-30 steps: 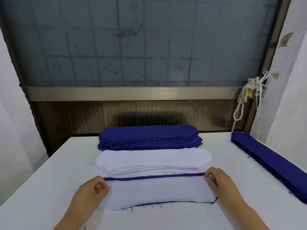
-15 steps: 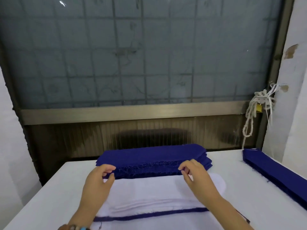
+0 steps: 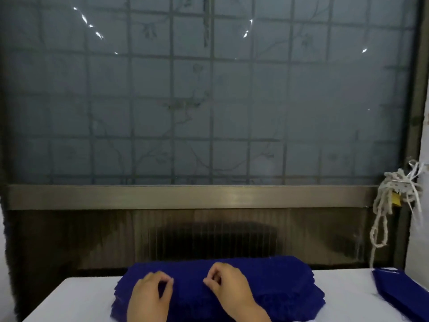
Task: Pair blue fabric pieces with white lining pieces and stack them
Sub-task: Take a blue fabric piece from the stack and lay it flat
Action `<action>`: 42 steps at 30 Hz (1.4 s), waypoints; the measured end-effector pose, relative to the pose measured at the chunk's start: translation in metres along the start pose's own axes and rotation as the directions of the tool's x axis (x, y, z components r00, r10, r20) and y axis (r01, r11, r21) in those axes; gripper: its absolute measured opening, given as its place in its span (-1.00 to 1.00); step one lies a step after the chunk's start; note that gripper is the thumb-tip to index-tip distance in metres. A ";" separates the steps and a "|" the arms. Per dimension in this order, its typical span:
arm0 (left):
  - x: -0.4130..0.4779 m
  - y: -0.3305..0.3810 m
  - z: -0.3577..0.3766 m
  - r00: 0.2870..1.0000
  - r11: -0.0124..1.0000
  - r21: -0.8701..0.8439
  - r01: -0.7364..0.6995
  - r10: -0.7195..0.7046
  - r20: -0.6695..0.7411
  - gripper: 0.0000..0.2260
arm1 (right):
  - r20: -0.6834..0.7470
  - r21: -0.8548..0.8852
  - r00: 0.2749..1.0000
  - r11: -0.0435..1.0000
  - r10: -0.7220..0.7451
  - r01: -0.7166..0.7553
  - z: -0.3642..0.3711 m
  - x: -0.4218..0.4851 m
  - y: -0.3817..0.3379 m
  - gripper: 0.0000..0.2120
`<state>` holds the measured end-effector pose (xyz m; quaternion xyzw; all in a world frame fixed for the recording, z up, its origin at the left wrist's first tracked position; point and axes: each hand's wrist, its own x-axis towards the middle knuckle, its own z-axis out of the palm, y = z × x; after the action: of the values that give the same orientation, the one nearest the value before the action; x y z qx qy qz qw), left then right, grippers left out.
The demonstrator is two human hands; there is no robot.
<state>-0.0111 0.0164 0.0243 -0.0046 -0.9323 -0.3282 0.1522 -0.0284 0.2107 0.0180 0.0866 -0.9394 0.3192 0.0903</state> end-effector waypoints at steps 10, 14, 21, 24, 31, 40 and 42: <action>0.005 -0.018 0.027 0.966 0.989 -0.046 0.140 -0.146 -0.211 -0.71 | 0.046 -0.175 0.997 0.983 0.066 -0.057 0.005 0.015 -0.002 -0.57; 0.004 -0.025 0.028 0.951 0.948 0.181 0.261 -0.219 -0.220 -0.42 | 0.056 -0.251 0.996 0.966 0.071 -0.055 0.007 0.016 -0.003 -0.44; 0.010 -0.040 0.026 0.900 0.916 -0.042 0.399 -0.400 -0.171 -0.04 | 0.074 -0.281 0.994 0.958 0.078 -0.054 0.007 0.017 -0.003 -0.42; 0.011 -0.042 0.023 0.896 0.918 -0.053 0.394 -0.397 -0.198 0.00 | 0.086 -0.286 0.992 0.956 0.092 -0.064 0.006 0.020 -0.002 -0.40; 0.007 -0.041 0.015 0.900 0.970 -0.040 0.242 -0.239 -0.365 -0.39 | 0.082 -0.271 0.992 0.960 0.095 -0.069 0.007 0.022 0.000 -0.44; 0.008 -0.050 0.007 0.870 0.968 -0.135 0.210 -0.248 -0.427 -0.78 | 0.070 -0.293 0.995 0.955 0.070 -0.047 0.009 0.020 -0.001 -0.46; 0.010 -0.053 0.005 0.859 0.950 -0.225 0.215 -0.294 -0.419 -0.81 | 0.074 -0.305 0.995 0.951 0.072 -0.047 0.009 0.019 -0.002 -0.47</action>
<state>-0.0282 -0.0228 -0.0090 0.1816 -0.8329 -0.4159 0.3167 -0.0476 0.2019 0.0162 0.0568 -0.9823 0.1702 0.0534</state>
